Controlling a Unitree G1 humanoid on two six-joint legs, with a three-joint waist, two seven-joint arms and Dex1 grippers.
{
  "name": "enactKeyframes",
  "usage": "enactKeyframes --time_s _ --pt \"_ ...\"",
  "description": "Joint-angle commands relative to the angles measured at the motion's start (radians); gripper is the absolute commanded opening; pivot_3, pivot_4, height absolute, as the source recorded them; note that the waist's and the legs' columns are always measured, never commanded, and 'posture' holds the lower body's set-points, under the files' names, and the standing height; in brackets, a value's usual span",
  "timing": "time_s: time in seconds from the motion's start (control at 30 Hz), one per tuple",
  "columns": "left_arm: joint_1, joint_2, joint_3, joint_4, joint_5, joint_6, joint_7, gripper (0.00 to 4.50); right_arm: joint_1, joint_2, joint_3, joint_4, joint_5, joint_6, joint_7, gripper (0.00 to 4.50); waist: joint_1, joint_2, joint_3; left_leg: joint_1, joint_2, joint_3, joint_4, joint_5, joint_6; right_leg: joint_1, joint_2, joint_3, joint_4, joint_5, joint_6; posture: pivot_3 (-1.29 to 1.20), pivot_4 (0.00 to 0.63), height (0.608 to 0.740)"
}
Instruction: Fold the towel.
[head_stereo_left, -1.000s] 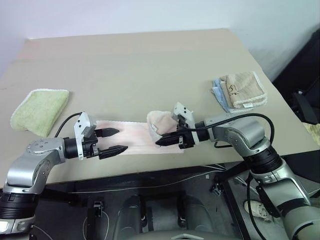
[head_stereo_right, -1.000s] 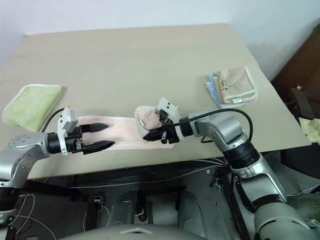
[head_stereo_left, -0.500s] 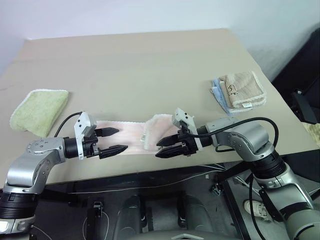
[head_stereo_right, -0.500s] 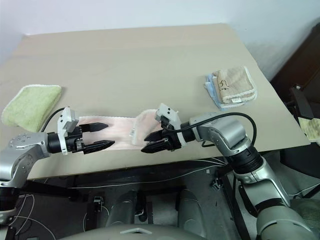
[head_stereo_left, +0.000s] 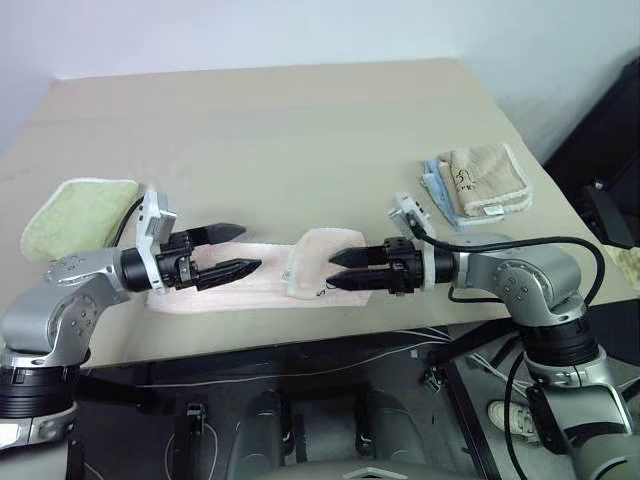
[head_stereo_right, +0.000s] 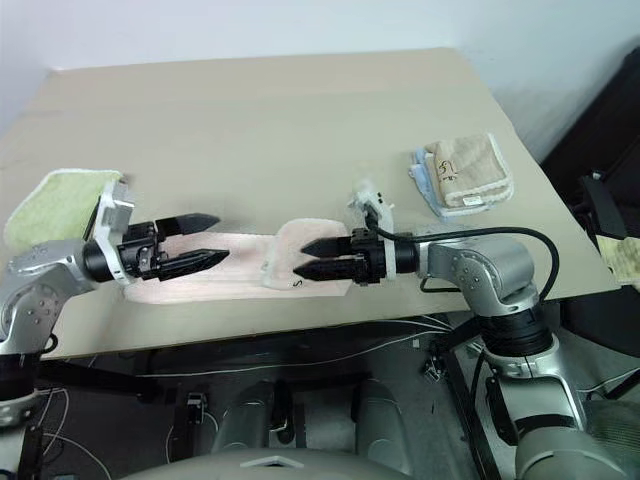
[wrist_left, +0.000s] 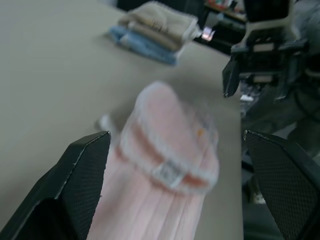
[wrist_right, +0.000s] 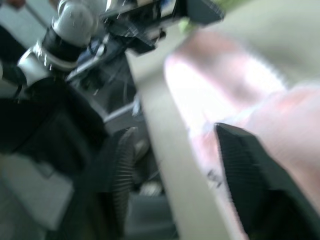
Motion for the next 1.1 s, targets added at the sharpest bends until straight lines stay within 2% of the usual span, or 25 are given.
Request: enactKeyframes --time_s 0.03,0.13,0.33,0.5,0.8,0.97,1.1 --pt "-0.023 -0.026 -0.054 -0.001 0.014 -0.021 -0.018 3.28 -0.007 0.035 -0.039 0.02 -0.023 -0.049 -0.071 1.14 0.0 0.0 0.0 0.0 0.0 0.0 0.0 0.0 0.0 0.0 0.0 0.0 0.0 0.0 0.0 0.0 0.15 0.74" --pt "-0.056 -0.07 -0.122 0.041 0.09 -0.104 -0.03 2.21 -0.002 0.076 -0.068 0.035 -0.031 -0.093 -0.123 0.06 0.002 0.0 0.0 0.0 0.0 0.0 0.0 0.0 0.0 0.0 0.0 0.0 0.0 0.0 0.0 0.0 0.15 0.74" --pt "-0.156 -0.164 -0.187 0.112 0.122 -0.15 -0.055 0.1 0.031 0.141 -0.066 0.063 -0.086 -0.199 -0.199 0.0 0.003 0.0 0.0 -0.001 0.0 -0.001 0.003 0.0 0.0 0.001 0.001 -0.001 0.001 0.0 0.0 0.0 0.15 0.74" --pt "-0.211 -0.228 -0.26 0.159 0.171 -0.188 -0.081 0.04 0.054 0.177 -0.003 0.13 -0.213 -0.296 -0.271 0.0 -0.002 0.0 0.0 0.0 0.001 -0.002 0.006 0.0 0.0 0.002 0.001 -0.001 0.004 0.0 0.0 0.0 0.15 0.74" --pt "-0.21 -0.281 -0.362 0.238 0.292 -0.276 -0.099 0.04 0.078 0.263 0.028 0.23 -0.32 -0.425 -0.319 0.0 -0.002 0.0 0.0 0.0 0.002 -0.004 0.01 0.0 0.0 0.002 0.002 -0.001 0.009 -0.001 -0.002 0.0 0.15 0.74" --pt "-0.152 -0.326 -0.391 0.347 0.37 -0.346 -0.057 0.04 0.133 0.307 0.069 0.29 -0.375 -0.467 -0.328 0.0 -0.003 0.0 0.0 0.0 0.002 -0.005 0.01 0.0 0.0 0.003 0.002 -0.001 0.009 -0.001 -0.002 0.0 0.15 0.74" --pt "-0.09 -0.353 -0.402 0.34 0.387 -0.352 -0.04 0.04 0.18 0.306 0.127 0.324 -0.445 -0.521 -0.318 0.0 -0.003 0.0 0.0 0.0 0.003 -0.005 0.01 0.0 0.0 0.003 0.002 -0.001 0.009 -0.002 -0.002 0.0 0.15 0.74"
